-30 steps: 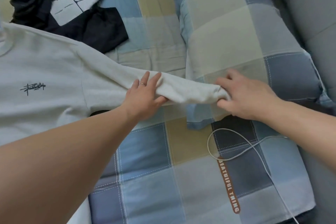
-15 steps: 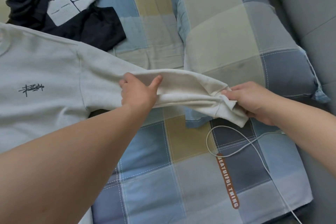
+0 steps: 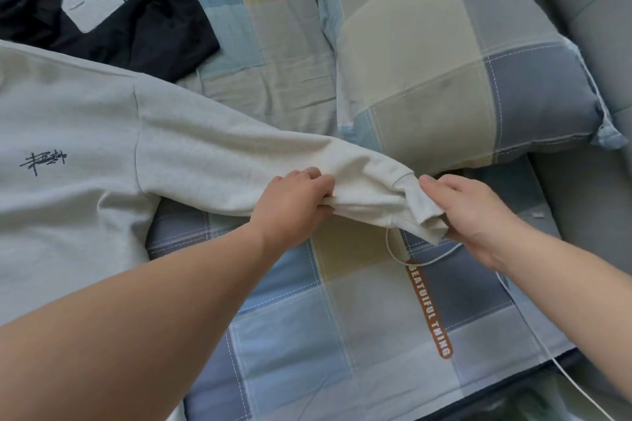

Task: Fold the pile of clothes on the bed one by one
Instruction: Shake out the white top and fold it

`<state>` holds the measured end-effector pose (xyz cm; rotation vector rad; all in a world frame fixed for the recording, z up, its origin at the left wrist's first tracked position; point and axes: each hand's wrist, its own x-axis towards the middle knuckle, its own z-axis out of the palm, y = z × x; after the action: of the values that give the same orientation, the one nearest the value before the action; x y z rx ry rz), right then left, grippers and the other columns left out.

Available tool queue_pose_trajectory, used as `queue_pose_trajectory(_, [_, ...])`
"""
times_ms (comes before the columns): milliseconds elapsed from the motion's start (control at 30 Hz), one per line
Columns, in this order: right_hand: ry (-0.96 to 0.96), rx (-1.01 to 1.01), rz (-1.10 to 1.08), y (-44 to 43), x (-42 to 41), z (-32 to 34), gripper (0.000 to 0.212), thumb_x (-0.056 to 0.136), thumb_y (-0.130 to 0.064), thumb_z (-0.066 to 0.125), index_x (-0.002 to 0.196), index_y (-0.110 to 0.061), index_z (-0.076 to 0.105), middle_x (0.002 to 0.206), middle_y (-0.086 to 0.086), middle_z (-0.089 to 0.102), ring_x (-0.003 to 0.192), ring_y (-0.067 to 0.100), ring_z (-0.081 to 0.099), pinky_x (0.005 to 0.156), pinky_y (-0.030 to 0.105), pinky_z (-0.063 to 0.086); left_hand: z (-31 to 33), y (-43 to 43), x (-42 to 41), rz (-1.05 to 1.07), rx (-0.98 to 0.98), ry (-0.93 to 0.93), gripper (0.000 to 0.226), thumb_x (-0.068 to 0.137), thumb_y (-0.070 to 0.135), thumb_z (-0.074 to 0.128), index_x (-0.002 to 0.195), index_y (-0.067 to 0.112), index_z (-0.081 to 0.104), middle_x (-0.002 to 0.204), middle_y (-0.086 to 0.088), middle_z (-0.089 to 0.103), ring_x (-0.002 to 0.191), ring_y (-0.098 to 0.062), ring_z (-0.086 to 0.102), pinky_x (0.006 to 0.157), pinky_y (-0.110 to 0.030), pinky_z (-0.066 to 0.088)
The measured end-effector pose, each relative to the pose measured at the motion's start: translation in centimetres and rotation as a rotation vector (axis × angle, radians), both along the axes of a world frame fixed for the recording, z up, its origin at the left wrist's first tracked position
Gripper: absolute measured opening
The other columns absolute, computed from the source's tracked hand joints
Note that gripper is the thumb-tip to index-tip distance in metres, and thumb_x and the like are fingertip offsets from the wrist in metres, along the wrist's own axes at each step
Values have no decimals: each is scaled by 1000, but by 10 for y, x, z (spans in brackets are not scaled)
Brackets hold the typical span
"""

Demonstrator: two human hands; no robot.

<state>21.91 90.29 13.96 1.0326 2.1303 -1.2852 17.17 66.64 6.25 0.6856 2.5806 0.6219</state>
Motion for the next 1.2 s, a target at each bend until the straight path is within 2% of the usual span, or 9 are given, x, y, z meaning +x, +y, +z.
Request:
queue_pose_trajectory(100, [47, 213, -43, -1, 14, -11, 47, 97, -46, 57, 84, -1, 59, 86, 21, 60, 81, 29, 56, 71, 45, 51, 7, -11, 14, 69, 157, 24, 18, 92, 23, 67, 93, 12, 53, 93, 0, 53, 84, -27, 50, 67, -36, 35])
queue_pose_trajectory(233, [-48, 85, -238, -11, 27, -23, 35, 101, -44, 54, 91, -12, 64, 97, 13, 66, 96, 31, 67, 76, 45, 62, 3, -36, 33, 126, 195, -92, 11, 92, 19, 60, 93, 12, 52, 92, 0, 57, 80, -29, 54, 67, -42, 46])
queue_pose_trajectory(400, [-179, -78, -371, -30, 34, -36, 30, 103, -42, 51, 113, -16, 61, 110, 14, 67, 96, 32, 66, 68, 48, 60, -7, -51, 42, -237, -146, -213, 15, 88, 32, 59, 94, 24, 48, 130, 8, 53, 118, -26, 51, 90, -36, 43])
queue_pose_trajectory(533, [-353, -207, -324, -36, 45, -47, 57, 91, -70, 53, 131, -30, 48, 121, 2, 58, 103, 30, 61, 87, 62, 53, -11, -48, 51, -278, -209, -313, 43, 88, 57, 64, 126, 40, 53, 165, 10, 18, 152, -22, 14, 118, -43, 21])
queue_pose_trajectory(667, [-395, -78, -234, -38, 51, -65, 96, 68, -77, 69, 142, -20, 44, 132, 3, 58, 112, 30, 61, 87, 50, 45, -20, -42, 65, -380, -286, -332, 63, 91, 61, 57, 148, 51, 33, 166, 15, 14, 154, -24, 5, 121, -47, 14])
queue_pose_trajectory(800, [-262, -9, -240, -34, 48, -78, 42, 92, -38, 69, 121, -8, 61, 114, 11, 66, 107, 32, 62, 83, 41, 49, -21, -37, 72, -325, -240, -342, 81, 93, 59, 54, 158, 44, 8, 166, 14, 18, 155, -23, 5, 122, -48, 11])
queue_pose_trajectory(900, [-53, 80, -144, -31, 35, -64, 15, 97, -28, 60, 106, -17, 64, 105, 10, 66, 99, 33, 63, 89, 49, 55, -18, -28, 66, -110, -131, -311, 70, 100, 60, 38, 159, 41, 6, 168, 10, 16, 156, -22, 5, 124, -47, 10])
queue_pose_trajectory(1033, [273, 68, -28, -24, 5, -2, 5, 93, -27, 63, 90, -24, 60, 96, 8, 67, 93, 31, 65, 77, 48, 55, -9, -4, 39, 289, 111, -228, 62, 97, 63, 10, 153, 44, 28, 166, 8, 23, 155, -21, 12, 124, -49, 17])
queue_pose_trajectory(1200, [423, -43, -37, 0, -48, 60, 27, 97, -11, 60, 80, -30, 68, 95, 5, 71, 98, 32, 68, 81, 50, 56, 28, 48, -9, 488, 248, -214, 69, 94, 68, 12, 158, 43, 11, 170, 5, 5, 156, -23, -2, 124, -52, 9])
